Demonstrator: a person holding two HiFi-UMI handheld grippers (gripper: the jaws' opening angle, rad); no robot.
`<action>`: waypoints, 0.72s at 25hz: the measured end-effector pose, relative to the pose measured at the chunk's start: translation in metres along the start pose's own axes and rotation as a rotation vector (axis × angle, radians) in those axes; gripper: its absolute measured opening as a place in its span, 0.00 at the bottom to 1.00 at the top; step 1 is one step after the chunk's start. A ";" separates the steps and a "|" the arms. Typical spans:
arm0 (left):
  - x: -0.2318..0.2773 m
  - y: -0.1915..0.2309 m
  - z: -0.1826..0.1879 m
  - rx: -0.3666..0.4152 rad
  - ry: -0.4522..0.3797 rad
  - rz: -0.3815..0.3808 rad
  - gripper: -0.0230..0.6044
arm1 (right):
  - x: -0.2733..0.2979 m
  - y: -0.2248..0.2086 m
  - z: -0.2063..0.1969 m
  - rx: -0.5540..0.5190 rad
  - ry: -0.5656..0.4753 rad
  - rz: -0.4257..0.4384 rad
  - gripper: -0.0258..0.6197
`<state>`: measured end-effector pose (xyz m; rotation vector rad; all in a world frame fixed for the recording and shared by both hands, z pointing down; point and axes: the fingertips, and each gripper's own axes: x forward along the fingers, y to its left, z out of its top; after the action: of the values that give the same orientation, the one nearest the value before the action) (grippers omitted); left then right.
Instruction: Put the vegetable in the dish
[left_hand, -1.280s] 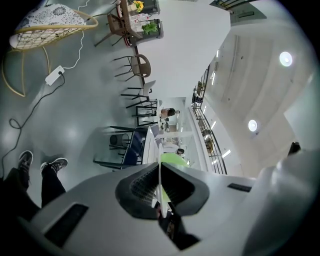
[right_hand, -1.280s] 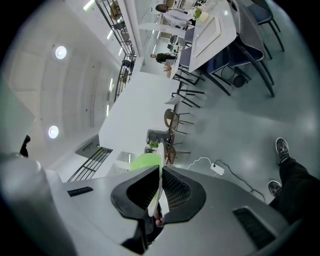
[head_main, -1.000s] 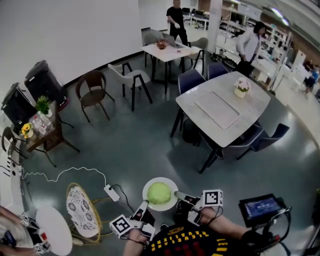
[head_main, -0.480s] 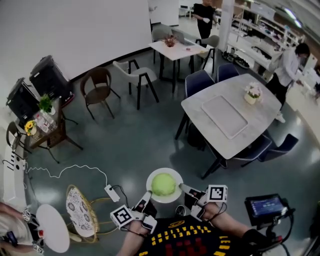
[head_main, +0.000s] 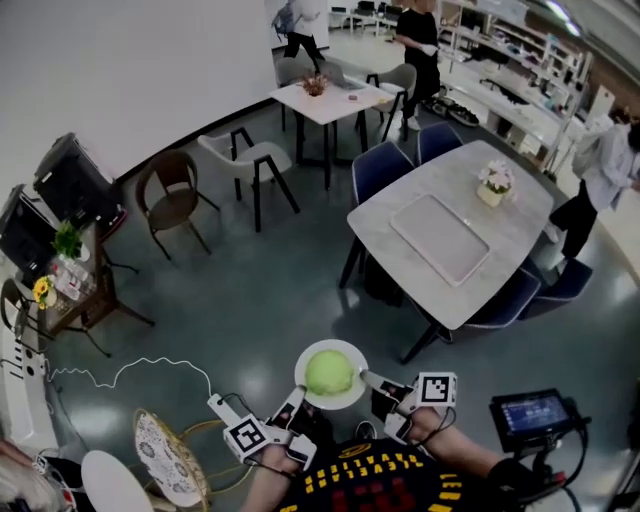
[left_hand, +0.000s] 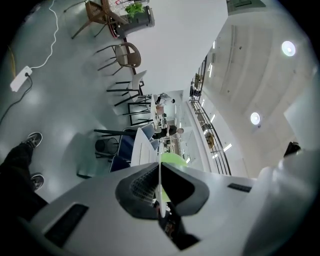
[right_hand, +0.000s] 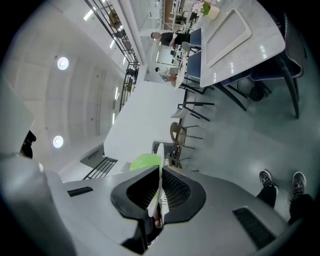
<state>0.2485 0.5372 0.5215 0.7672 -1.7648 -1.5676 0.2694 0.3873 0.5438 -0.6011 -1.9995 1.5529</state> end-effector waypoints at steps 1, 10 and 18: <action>0.009 -0.001 0.008 0.001 0.018 -0.004 0.06 | 0.005 -0.001 0.006 0.015 -0.019 -0.015 0.07; 0.073 -0.017 0.093 0.031 0.160 -0.066 0.06 | 0.069 0.012 0.063 -0.031 -0.168 -0.048 0.07; 0.100 -0.012 0.135 0.019 0.239 -0.070 0.06 | 0.105 0.017 0.081 0.001 -0.244 -0.060 0.07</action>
<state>0.0806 0.5402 0.5075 0.9919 -1.5963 -1.4392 0.1380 0.3989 0.5259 -0.3618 -2.1724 1.6570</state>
